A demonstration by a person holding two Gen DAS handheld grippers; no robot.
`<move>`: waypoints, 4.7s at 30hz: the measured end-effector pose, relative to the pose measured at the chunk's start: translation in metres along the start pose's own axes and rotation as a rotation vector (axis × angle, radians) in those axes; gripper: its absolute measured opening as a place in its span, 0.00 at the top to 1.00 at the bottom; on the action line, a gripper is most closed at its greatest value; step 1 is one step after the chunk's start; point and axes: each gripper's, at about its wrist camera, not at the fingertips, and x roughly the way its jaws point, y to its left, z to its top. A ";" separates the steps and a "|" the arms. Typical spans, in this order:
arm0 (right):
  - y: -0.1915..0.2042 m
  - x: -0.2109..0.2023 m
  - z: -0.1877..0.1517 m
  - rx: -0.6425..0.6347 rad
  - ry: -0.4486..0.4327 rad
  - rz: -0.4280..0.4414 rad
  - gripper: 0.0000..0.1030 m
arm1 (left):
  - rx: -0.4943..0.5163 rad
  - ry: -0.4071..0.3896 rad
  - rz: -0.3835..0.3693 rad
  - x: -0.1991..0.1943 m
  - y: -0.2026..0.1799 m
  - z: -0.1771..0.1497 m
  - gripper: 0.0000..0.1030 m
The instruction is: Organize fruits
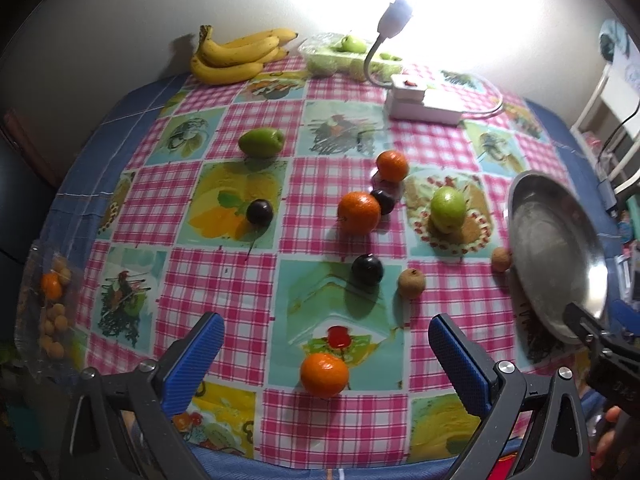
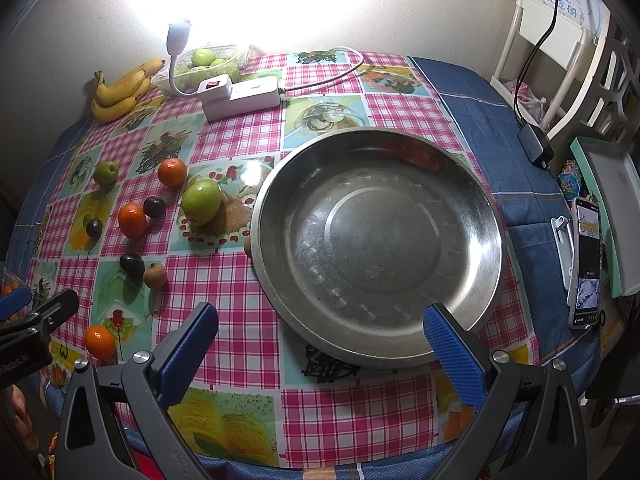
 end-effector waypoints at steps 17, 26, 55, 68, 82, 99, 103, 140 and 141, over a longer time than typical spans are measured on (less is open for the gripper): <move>0.056 -0.001 0.024 -0.095 0.008 0.250 0.01 | 0.014 0.037 -0.033 0.006 0.044 -0.003 0.01; 0.093 0.026 0.028 -0.147 0.106 0.303 0.18 | 0.049 0.146 -0.135 0.031 0.033 -0.024 0.12; 0.140 0.100 0.035 -0.187 0.281 0.293 0.69 | 0.086 0.238 -0.206 0.063 0.025 -0.038 0.58; 0.134 0.091 0.036 -0.180 0.269 0.303 0.74 | 0.061 0.226 -0.176 0.063 0.028 -0.028 0.62; 0.095 0.055 0.062 -0.095 0.153 0.279 0.74 | -0.064 0.097 -0.103 0.036 0.025 0.053 0.62; -0.032 0.039 0.092 0.213 0.050 0.202 0.74 | 0.017 0.031 -0.205 0.022 -0.101 0.112 0.62; -0.066 0.038 0.093 0.291 0.041 0.161 0.74 | 0.031 0.046 -0.250 0.031 -0.132 0.110 0.62; -0.133 0.099 0.089 0.378 0.183 0.019 0.74 | 0.140 0.174 -0.237 0.118 -0.224 0.086 0.61; -0.133 0.100 0.089 0.376 0.187 0.020 0.74 | 0.143 0.174 -0.230 0.119 -0.224 0.086 0.61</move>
